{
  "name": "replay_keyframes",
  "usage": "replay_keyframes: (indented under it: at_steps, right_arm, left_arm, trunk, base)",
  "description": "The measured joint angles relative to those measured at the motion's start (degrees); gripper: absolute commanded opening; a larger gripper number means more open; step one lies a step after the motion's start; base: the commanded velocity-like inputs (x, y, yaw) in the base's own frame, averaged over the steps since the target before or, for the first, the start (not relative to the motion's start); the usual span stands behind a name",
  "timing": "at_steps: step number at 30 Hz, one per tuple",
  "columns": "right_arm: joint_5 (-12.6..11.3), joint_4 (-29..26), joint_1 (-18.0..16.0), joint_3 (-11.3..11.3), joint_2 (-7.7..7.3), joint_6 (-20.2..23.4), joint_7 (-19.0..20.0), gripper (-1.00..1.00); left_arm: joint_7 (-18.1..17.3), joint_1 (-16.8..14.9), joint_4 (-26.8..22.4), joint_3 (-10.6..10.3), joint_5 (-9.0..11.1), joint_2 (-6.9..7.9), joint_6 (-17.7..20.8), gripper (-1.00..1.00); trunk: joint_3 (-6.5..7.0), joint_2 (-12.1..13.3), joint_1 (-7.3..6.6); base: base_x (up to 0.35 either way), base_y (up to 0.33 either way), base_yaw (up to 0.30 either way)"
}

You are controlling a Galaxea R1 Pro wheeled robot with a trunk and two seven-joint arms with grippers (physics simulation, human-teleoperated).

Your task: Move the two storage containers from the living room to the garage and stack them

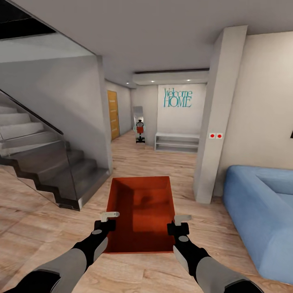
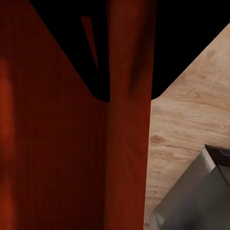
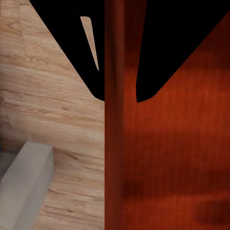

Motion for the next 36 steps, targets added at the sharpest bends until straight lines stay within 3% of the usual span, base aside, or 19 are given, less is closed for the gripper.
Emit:
replay_keyframes:
  at_steps: [36]
  right_arm:
    - [-0.1, 0.0, 0.0, -0.1, -0.18, 0.0, 0.3, -1.0]
  left_arm:
    - [0.3, 0.0, 0.0, 0.0, -0.2, -0.18, 0.1, -1.0]
  trunk:
    - [0.0, 0.0, 0.0]
  base:
    - [0.324, 0.0, 0.0]
